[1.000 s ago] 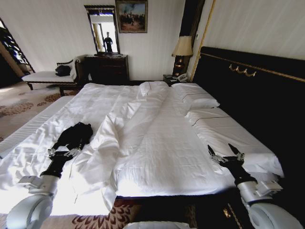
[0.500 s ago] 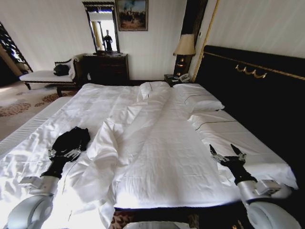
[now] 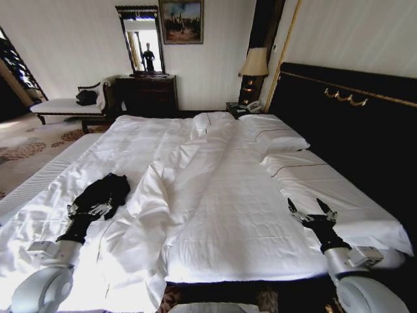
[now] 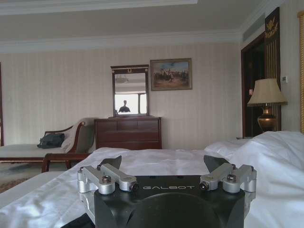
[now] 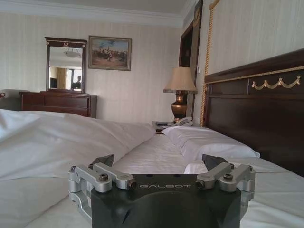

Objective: Fold the clothes on the bed.

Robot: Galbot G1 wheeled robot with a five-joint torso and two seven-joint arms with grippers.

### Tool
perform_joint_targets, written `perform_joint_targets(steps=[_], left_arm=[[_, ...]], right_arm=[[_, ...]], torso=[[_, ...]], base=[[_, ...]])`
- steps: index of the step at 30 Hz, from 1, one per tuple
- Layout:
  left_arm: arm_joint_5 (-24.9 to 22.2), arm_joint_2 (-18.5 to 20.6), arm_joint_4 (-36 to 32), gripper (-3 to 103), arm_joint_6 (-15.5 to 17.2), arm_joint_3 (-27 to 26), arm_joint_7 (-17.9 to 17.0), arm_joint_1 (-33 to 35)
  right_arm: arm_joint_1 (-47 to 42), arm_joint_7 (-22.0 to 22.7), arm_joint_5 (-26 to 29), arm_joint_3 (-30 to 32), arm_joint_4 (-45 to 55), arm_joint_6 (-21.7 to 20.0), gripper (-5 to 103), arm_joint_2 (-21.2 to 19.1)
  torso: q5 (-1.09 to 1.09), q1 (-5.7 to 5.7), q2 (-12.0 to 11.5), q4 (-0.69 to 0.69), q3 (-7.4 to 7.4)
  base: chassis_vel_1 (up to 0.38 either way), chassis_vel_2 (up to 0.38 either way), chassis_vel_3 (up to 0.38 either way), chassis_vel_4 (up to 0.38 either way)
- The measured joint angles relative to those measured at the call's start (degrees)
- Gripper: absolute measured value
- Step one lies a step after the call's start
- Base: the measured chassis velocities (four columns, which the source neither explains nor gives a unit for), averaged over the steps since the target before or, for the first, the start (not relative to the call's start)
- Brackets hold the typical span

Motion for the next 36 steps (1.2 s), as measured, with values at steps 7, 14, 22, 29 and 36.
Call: perform_joint_targets(steps=[7, 14, 22, 29, 36], left_arm=[[-0.01, -0.21, 0.04, 99, -0.42, -0.17, -0.08, 0.67], [-0.06, -0.22, -0.02, 99, -0.47, -0.16, -0.04, 0.59], [-0.03, -0.21, -0.02, 99, -0.47, -0.05, 0.0, 0.55], [0.05, -0.3, -0.03, 99, -0.47, -0.03, -0.02, 0.73], [0.05, -0.32, -0.11, 99, -0.47, -0.05, -0.01, 0.82]], right_arm=[[-0.05, -0.26, -0.18, 0.03, 0.03, -0.02, 100, 0.0], [-0.1, -0.29, -0.18, 0.15, 0.14, -0.03, 100, 0.14], [-0.17, -0.33, -0.16, 0.2, 0.2, -0.03, 100, 0.28], [-0.15, -0.44, -0.16, 0.18, 0.2, -0.03, 100, 0.29], [-0.19, -0.47, -0.16, 0.17, 0.2, -0.03, 100, 0.32]], torso=[[-0.07, -0.01, 0.01, 0.0, 0.0], [0.07, 0.0, 0.0, -0.03, 0.0], [-0.04, 0.0, -0.01, 0.0, 0.0], [0.0, 0.0, 0.0, 0.0, 0.0], [0.03, 0.0, -0.01, -0.01, 0.0]], base=[[0.183, 0.177, -0.17, -0.154], [-0.007, -0.01, -0.007, 0.001], [-0.022, -0.022, 0.013, 0.01], [0.026, 0.022, -0.025, -0.027], [0.091, 0.081, -0.08, -0.106]])
